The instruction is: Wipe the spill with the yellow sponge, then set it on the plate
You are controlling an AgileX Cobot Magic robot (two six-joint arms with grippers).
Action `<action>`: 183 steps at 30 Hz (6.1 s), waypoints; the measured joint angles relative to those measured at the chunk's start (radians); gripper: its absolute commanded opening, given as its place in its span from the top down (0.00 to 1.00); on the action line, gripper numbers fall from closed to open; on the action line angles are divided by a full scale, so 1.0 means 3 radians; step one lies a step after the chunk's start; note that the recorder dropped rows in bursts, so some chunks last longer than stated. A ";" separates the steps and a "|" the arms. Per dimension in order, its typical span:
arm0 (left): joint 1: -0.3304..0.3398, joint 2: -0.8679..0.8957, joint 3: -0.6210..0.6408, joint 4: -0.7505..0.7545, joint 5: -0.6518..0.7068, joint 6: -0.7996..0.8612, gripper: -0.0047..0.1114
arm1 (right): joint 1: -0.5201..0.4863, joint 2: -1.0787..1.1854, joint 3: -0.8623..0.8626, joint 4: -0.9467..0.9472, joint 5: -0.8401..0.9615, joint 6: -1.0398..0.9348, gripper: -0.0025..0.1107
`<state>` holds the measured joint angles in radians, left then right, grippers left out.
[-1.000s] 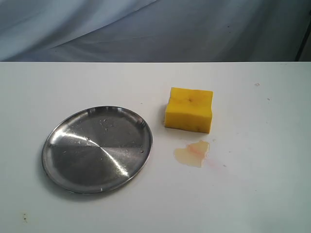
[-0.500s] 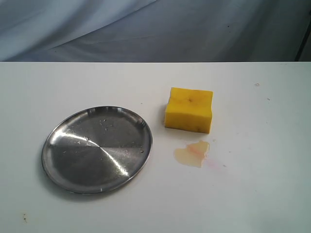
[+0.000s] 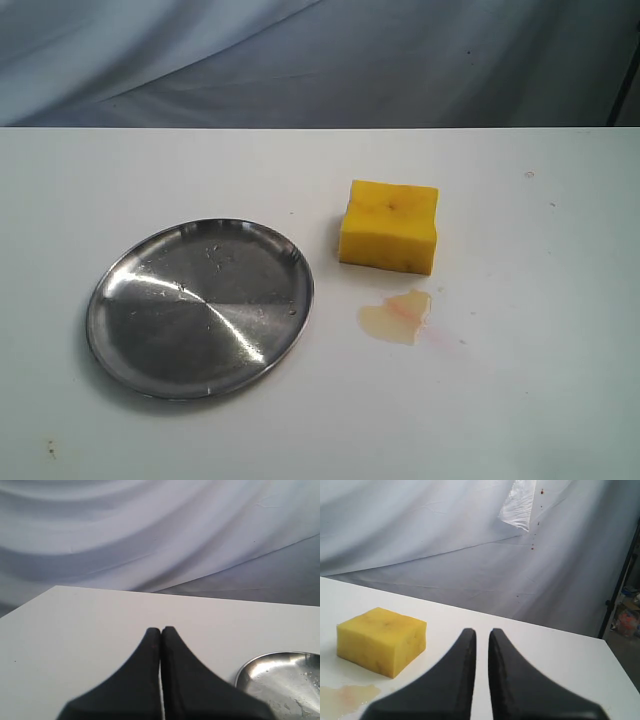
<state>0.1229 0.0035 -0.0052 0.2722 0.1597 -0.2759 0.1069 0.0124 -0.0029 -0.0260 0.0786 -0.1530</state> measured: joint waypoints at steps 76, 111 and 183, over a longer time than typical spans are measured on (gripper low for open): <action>0.0000 0.0000 0.0000 0.0000 0.0000 0.0000 0.96 | 0.0571 0.5093 -0.3504 0.1018 0.1137 0.0372 0.57; 0.0000 0.0000 0.0000 0.0000 0.0000 0.0000 0.96 | 0.0571 0.6918 -0.4915 0.0695 0.1778 0.1242 0.42; 0.0000 0.0000 0.0000 0.0000 0.0000 0.0000 0.96 | 0.1297 0.5850 -0.3022 0.0885 0.1350 0.0708 0.98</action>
<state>0.1229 0.0035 -0.0052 0.2722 0.1597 -0.2759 0.4960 1.7674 -0.9093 0.2395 0.4835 0.0595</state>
